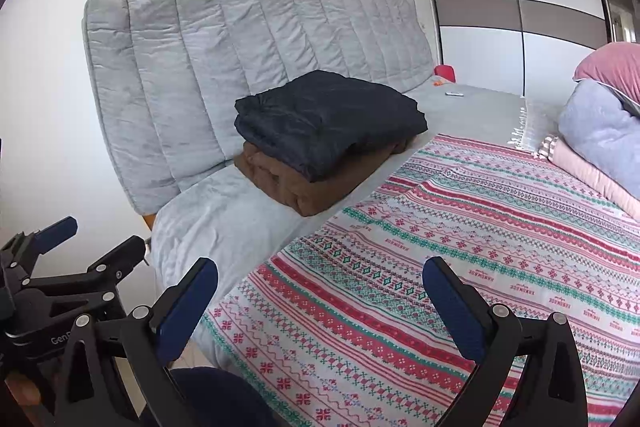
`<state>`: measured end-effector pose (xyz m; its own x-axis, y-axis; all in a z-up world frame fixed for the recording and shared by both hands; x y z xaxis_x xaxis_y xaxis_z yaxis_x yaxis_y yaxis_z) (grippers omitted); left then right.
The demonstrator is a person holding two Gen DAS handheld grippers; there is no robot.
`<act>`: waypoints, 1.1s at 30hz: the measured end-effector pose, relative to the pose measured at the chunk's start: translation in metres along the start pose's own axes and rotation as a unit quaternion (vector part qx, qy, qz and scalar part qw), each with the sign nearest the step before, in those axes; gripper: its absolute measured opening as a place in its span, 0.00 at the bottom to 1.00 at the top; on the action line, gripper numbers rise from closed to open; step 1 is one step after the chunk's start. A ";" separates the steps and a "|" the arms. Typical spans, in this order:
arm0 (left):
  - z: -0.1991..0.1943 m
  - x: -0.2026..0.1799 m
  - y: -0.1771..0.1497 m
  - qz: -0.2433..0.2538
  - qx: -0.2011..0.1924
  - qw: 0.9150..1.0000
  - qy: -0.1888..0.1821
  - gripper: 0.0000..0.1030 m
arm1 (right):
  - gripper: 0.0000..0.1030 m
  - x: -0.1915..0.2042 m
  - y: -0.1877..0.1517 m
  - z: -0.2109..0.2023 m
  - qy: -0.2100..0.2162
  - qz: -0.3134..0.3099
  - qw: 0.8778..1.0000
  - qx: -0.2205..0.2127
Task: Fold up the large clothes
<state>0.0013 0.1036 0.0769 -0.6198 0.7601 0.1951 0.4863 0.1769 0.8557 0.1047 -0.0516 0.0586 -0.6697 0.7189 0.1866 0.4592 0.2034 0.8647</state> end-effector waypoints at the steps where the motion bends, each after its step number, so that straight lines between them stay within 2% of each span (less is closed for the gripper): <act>1: 0.000 0.000 0.000 0.000 0.000 1.000 -0.001 1.00 | 1.00 0.000 0.000 0.000 0.000 0.000 1.000 0.000; 33: -0.002 -0.007 0.000 0.006 -0.002 1.000 -0.011 1.00 | 1.00 -0.006 -0.003 0.001 -0.007 0.000 1.000 0.003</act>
Point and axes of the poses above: each gripper's, at about its wrist camera, not at the fingertips, and z roughly the way its jaws point, x to its left, y to its top, the point moved 2 cm from there along z, roughly the way its jaws point, and after that the axes turned 2 degrees about -x, right-handed, at the moved point
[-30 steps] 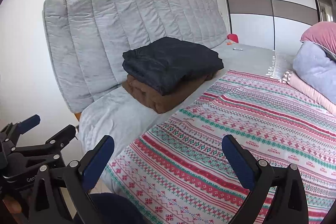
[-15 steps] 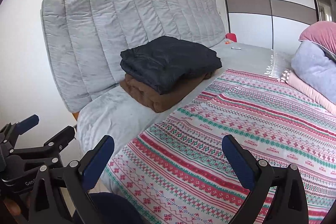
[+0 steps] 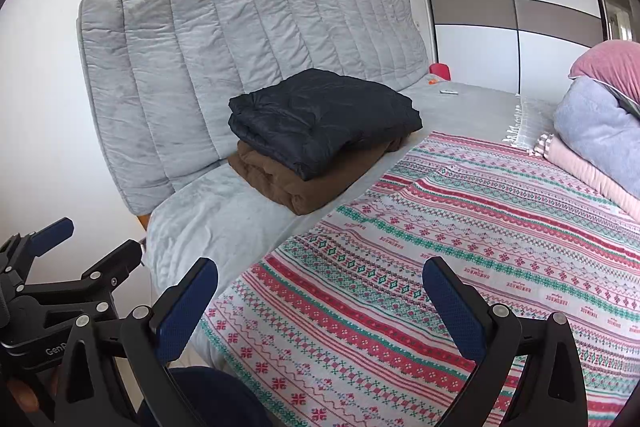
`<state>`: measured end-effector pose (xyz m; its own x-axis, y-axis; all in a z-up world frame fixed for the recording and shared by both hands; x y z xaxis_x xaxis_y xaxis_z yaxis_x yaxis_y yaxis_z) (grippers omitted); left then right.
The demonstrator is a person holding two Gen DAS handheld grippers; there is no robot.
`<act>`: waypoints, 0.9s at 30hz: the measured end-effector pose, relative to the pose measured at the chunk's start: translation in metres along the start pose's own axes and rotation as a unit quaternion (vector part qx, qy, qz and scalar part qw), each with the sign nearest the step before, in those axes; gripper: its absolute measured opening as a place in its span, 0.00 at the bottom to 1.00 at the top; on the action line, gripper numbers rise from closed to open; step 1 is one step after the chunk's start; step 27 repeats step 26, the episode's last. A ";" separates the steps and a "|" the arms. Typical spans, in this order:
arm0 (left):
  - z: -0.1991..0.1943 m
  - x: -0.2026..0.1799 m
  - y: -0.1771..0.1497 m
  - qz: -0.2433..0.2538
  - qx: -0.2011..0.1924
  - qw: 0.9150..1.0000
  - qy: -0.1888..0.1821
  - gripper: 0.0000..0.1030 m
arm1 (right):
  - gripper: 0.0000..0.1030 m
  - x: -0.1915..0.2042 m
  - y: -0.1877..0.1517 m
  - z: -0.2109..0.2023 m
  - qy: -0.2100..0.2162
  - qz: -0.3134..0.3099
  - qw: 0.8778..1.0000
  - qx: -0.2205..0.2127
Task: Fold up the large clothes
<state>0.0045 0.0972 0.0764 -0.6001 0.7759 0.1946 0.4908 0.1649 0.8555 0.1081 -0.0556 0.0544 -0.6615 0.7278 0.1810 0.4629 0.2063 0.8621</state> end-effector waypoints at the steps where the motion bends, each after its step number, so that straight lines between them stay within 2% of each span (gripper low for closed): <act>1: 0.000 0.000 0.000 -0.001 0.001 1.000 -0.001 1.00 | 1.00 0.000 0.000 0.000 -0.001 0.000 1.000 0.000; 27: 0.002 -0.003 -0.001 0.001 0.001 1.000 -0.005 1.00 | 1.00 -0.002 -0.001 0.002 -0.002 -0.003 1.000 0.001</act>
Point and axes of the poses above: each gripper's, at about its wrist camera, not at the fingertips, and z roughly the way its jaws point, x to its left, y to its top, the point moved 2 cm from there along z, roughly the way its jaws point, and after that the axes turned 2 degrees about -x, right-handed, at the moved point
